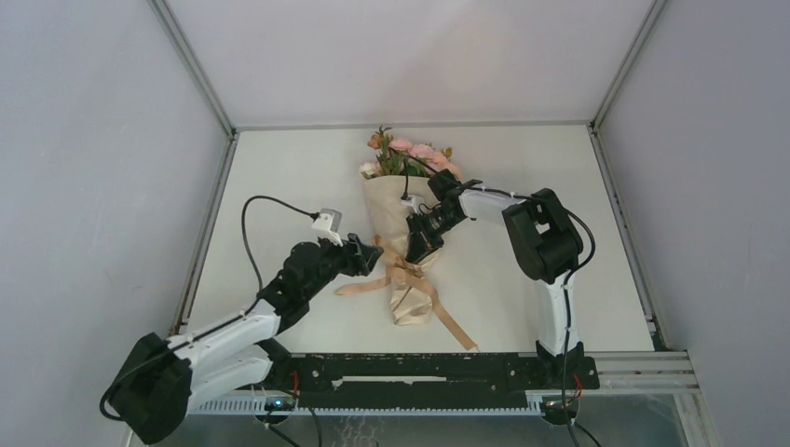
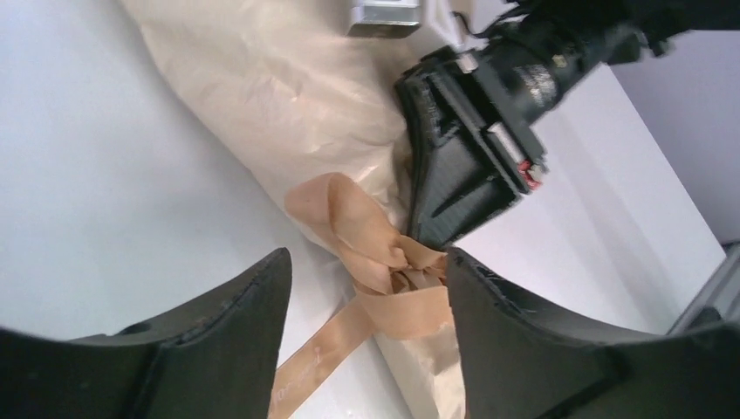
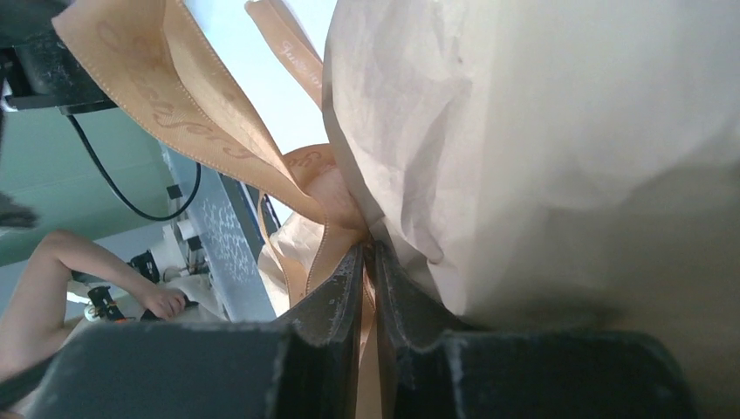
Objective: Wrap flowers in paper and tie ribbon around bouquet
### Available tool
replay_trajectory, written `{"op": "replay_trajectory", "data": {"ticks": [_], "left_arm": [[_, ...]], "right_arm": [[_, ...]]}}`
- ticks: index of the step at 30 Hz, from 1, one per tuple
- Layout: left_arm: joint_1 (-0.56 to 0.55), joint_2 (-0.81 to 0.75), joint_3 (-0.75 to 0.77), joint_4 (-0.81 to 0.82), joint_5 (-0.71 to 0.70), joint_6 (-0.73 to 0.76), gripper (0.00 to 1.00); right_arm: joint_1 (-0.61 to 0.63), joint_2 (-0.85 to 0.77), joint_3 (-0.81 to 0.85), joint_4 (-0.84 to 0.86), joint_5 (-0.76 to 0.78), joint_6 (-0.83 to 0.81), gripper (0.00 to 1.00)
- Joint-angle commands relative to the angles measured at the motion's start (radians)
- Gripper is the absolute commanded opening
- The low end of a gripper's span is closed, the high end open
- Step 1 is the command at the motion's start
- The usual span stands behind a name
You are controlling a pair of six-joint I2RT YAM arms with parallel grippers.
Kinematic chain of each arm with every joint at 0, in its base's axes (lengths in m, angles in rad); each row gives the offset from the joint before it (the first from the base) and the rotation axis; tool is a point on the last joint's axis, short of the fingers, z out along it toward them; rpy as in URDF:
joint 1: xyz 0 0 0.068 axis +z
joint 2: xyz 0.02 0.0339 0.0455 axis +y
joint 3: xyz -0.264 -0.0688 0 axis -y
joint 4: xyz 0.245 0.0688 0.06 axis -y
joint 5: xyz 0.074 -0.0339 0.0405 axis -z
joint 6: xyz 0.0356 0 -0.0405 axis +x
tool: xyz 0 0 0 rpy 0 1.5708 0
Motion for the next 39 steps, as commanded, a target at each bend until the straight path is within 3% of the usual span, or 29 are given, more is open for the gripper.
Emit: {"op": "replay_trajectory", "data": {"ticks": [1, 5, 8, 12, 15, 19, 27, 33, 39], "left_arm": [[0.0, -0.19, -0.012, -0.059, 0.158, 0.205, 0.65], [-0.002, -0.36, -0.068, -0.114, 0.287, 0.379, 0.6], [-0.001, -0.361, -0.083, -0.114, 0.44, 0.544, 0.48], [0.037, -0.091, -0.032, -0.036, 0.751, 0.803, 0.35], [0.041, 0.139, 0.124, -0.139, 0.853, 0.969, 0.32], [0.03, 0.216, 0.143, -0.1, 0.886, 1.148, 0.29], [0.012, 0.342, 0.209, -0.101, 0.826, 1.113, 0.26], [0.012, 0.367, 0.214, -0.158, 0.805, 1.206, 0.21], [0.016, 0.384, 0.229, -0.178, 0.785, 1.243, 0.22]], "right_arm": [[0.002, -0.067, -0.034, 0.056, 0.032, 0.033, 0.18], [0.004, -0.076, -0.034, 0.063, 0.034, 0.043, 0.19], [-0.001, -0.073, -0.035, 0.07, 0.011, 0.048, 0.19], [-0.002, -0.067, -0.035, 0.073, -0.018, 0.048, 0.2], [-0.004, -0.064, -0.035, 0.068, -0.038, 0.04, 0.2], [-0.004, -0.064, -0.043, 0.077, -0.072, 0.045, 0.2], [-0.003, -0.071, -0.053, 0.143, -0.156, 0.082, 0.2], [-0.004, -0.073, -0.072, 0.191, -0.18, 0.108, 0.2], [-0.004, -0.056, -0.078, 0.2, -0.211, 0.106, 0.2]]}}
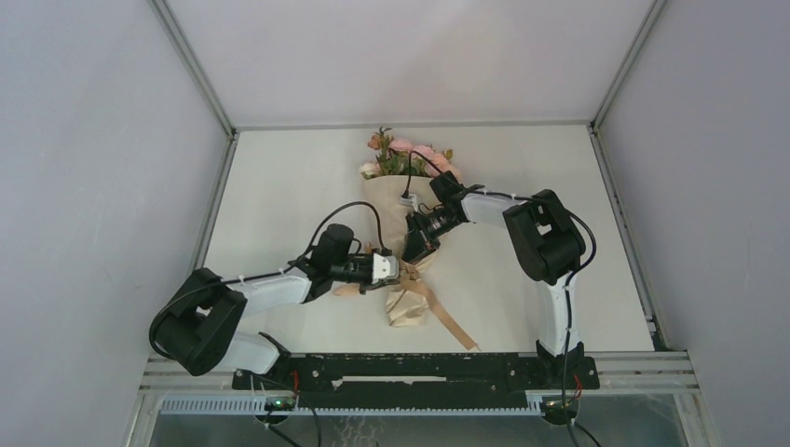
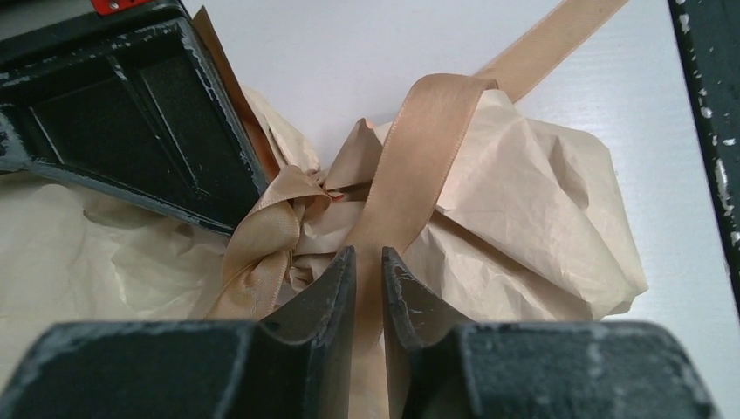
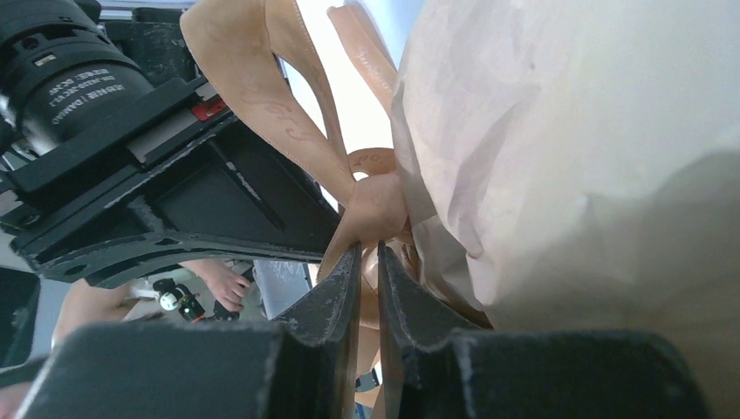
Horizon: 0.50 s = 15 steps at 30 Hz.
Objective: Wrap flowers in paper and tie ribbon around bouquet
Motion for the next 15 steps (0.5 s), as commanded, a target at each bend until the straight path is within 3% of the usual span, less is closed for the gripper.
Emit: {"op": "replay_trajectory", "data": {"ticks": [1, 11, 15], "left_arm": [[-0.001, 0.02, 0.051, -0.002, -0.015, 0.073, 0.22], [0.001, 0.036, 0.056, 0.069, -0.109, 0.074, 0.18], [0.026, 0.001, 0.072, -0.031, -0.02, 0.12, 0.33]], "right_arm": [[-0.004, -0.033, -0.002, 0.04, -0.065, 0.001, 0.2], [0.002, -0.026, -0.002, 0.027, -0.058, -0.032, 0.21], [0.002, -0.027, -0.001, 0.021, -0.05, -0.034, 0.21]]}}
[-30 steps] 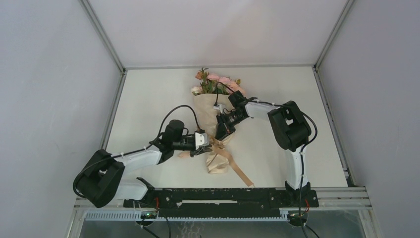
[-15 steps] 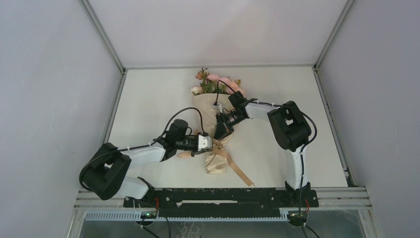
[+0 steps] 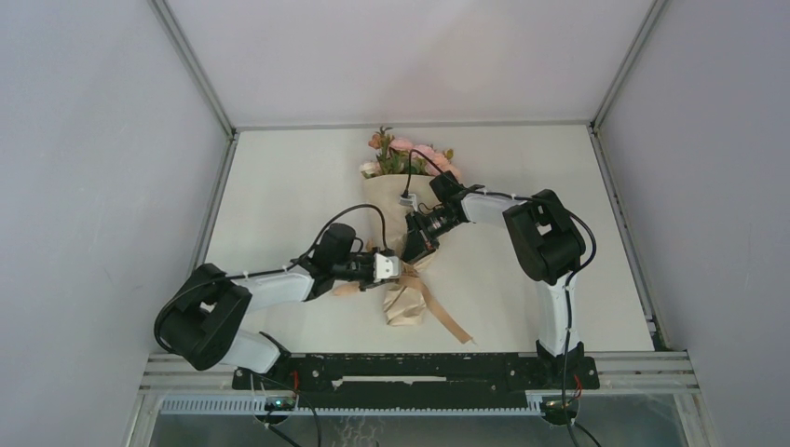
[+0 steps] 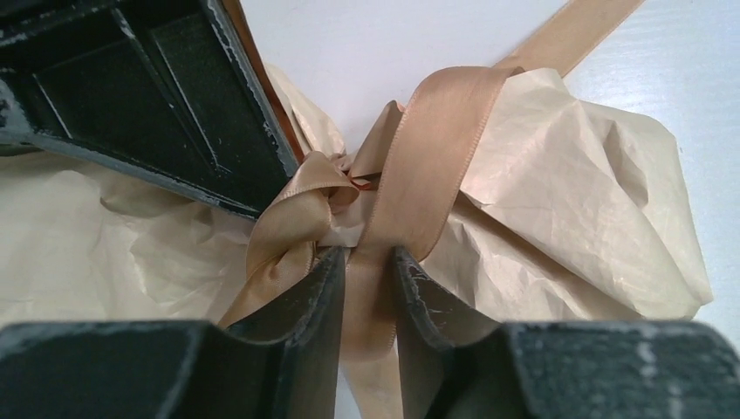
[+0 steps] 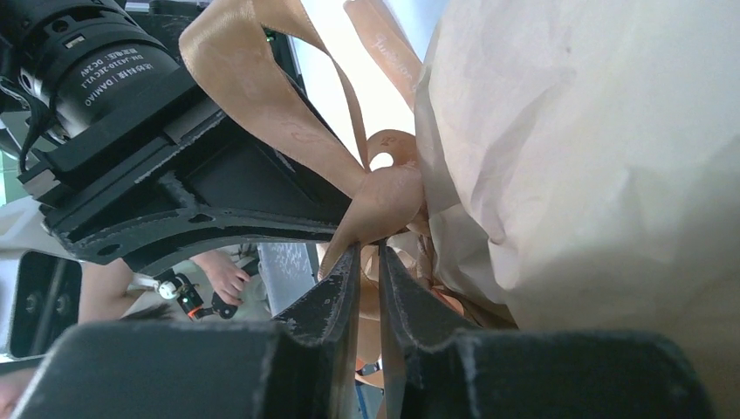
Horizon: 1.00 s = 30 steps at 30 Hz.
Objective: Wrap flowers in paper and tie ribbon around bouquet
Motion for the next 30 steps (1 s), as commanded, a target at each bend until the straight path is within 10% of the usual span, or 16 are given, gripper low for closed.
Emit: {"op": "replay_trajectory", "data": {"ticks": [1, 8, 14, 30], "left_arm": [[0.032, -0.05, 0.072, -0.075, 0.092, 0.074, 0.34], [0.058, -0.077, 0.141, -0.377, 0.202, 0.259, 0.49], [0.049, -0.036, 0.134, -0.327, 0.184, 0.255, 0.52], [0.019, 0.009, 0.11, -0.147, 0.047, 0.154, 0.23]], "right_arm": [[0.0, -0.029, -0.001, 0.012, -0.009, -0.029, 0.21], [-0.005, -0.03, -0.001, 0.007, 0.006, -0.033, 0.21], [-0.003, -0.035, -0.001, 0.002, 0.01, -0.038, 0.21], [0.006, -0.031, 0.0, 0.016, -0.02, -0.033, 0.22]]}}
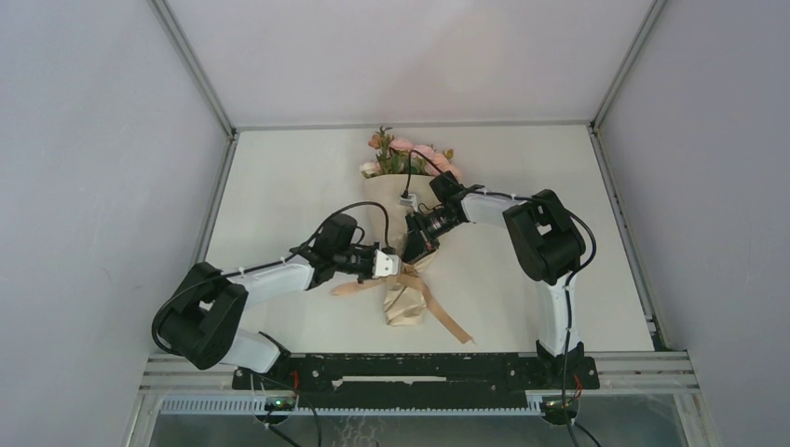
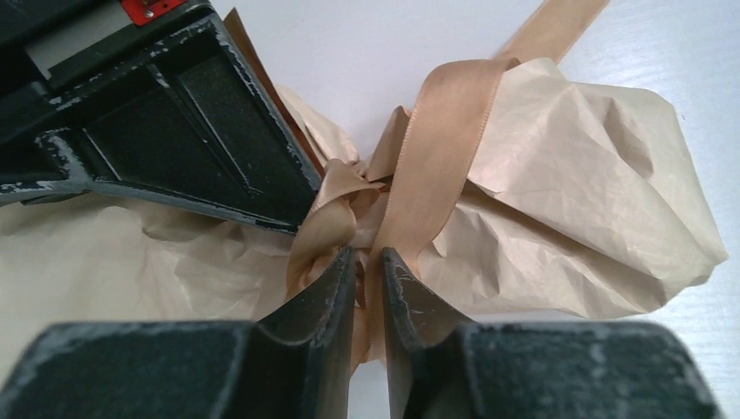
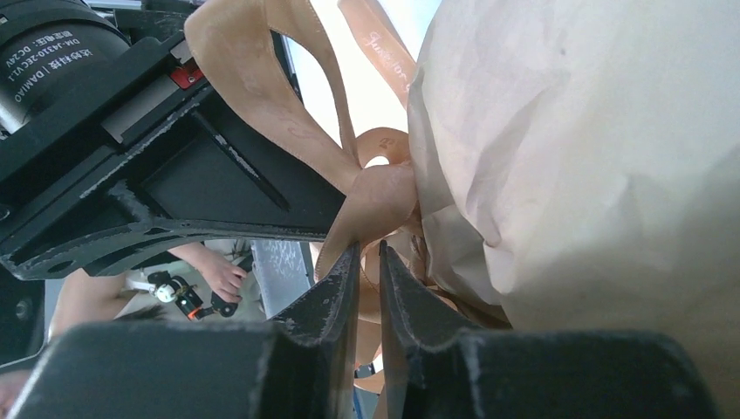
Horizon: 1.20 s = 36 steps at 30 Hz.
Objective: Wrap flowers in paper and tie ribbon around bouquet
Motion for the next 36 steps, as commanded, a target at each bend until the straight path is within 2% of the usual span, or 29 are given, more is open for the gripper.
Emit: {"op": "replay_trajectory", "data": {"ticks": [1, 3, 6, 15, 24, 32, 36], "left_arm": [[-0.012, 0.008, 0.0, 0.062, -0.032, -0.029, 0.28], [-0.009, -0.004, 0.007, 0.034, -0.033, -0.02, 0.35], [-0.002, -0.018, 0.026, -0.074, 0.018, 0.023, 0.39], [-0.006, 0.018, 0.044, -0.16, 0.046, 0.076, 0.35], [-0.007, 0.017, 0.052, -0.035, 0.021, -0.018, 0.01], [-0.007, 0.016, 0.055, 0.097, -0.031, -0.163, 0.0], [-0.011, 0.025, 0.043, 0.097, -0.054, -0.134, 0.0]], "right_arm": [[0.005, -0.03, -0.001, 0.02, -0.029, -0.018, 0.22], [0.005, -0.029, -0.001, 0.019, -0.026, -0.017, 0.22], [0.006, -0.026, 0.0, 0.019, -0.025, -0.018, 0.22], [0.009, -0.03, 0.0, 0.015, -0.02, -0.02, 0.22], [0.012, -0.03, 0.0, 0.025, -0.028, -0.015, 0.22], [0.012, -0.039, -0.001, 0.018, -0.046, -0.025, 0.23], [0.011, -0.043, 0.0, 0.02, -0.047, -0.023, 0.23]]}}
